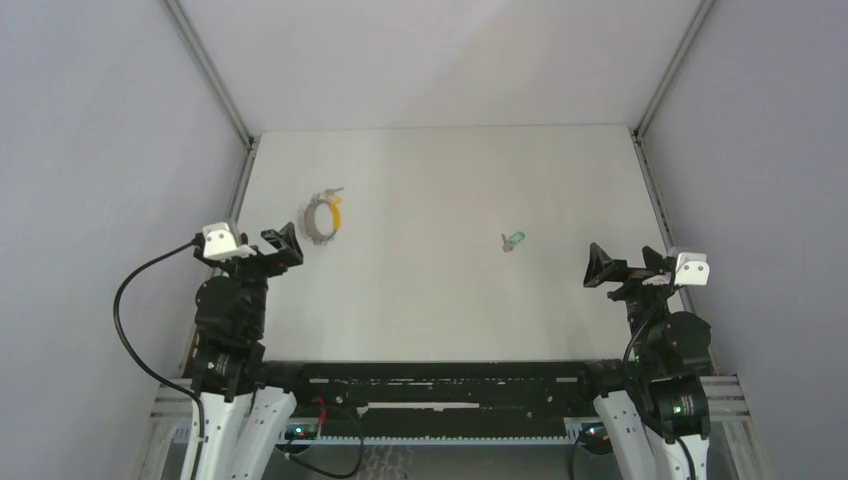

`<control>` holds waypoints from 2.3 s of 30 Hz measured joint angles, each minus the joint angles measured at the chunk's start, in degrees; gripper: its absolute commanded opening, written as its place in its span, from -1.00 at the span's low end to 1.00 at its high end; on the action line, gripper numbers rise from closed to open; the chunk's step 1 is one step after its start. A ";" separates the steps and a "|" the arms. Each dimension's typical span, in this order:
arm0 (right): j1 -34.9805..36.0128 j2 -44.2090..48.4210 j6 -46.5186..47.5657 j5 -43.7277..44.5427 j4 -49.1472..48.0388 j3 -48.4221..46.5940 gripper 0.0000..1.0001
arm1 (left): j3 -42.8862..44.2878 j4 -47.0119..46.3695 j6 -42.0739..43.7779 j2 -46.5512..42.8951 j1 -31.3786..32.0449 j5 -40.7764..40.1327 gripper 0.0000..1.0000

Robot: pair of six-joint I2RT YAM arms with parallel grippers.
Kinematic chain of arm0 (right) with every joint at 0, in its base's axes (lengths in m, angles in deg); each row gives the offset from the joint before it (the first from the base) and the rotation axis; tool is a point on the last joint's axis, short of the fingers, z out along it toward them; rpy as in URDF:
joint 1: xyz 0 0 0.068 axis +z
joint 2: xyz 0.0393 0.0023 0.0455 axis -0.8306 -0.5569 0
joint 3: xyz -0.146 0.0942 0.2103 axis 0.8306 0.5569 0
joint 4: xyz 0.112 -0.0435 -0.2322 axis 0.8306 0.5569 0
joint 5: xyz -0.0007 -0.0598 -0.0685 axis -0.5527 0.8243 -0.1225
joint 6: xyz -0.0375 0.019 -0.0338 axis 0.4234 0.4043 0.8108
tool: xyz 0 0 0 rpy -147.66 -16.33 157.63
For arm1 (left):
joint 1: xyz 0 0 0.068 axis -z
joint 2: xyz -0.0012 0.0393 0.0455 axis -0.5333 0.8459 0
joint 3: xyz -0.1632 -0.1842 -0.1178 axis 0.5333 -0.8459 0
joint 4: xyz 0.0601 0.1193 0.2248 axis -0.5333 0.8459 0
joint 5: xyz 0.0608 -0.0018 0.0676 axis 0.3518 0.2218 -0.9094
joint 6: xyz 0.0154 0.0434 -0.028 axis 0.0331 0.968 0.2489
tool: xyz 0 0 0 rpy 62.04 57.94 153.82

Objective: Put the keys on the keyring

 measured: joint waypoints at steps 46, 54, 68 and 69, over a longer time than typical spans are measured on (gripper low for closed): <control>0.28 5.53 0.02 -5.33 -0.44 1.95 1.00 | 32.24 3.48 -10.21 79.84 -5.05 7.80 0.54; 0.61 5.60 0.13 -5.31 -0.44 1.97 1.00 | 40.17 9.03 -8.98 91.17 -5.09 10.80 0.16; 0.61 6.38 0.15 -5.33 -0.46 1.99 1.00 | 40.57 12.48 -9.27 92.72 -4.70 18.95 -0.04; 0.61 6.47 0.15 -5.33 -0.46 1.99 1.00 | 40.57 12.74 -9.49 92.74 -4.52 19.43 -0.04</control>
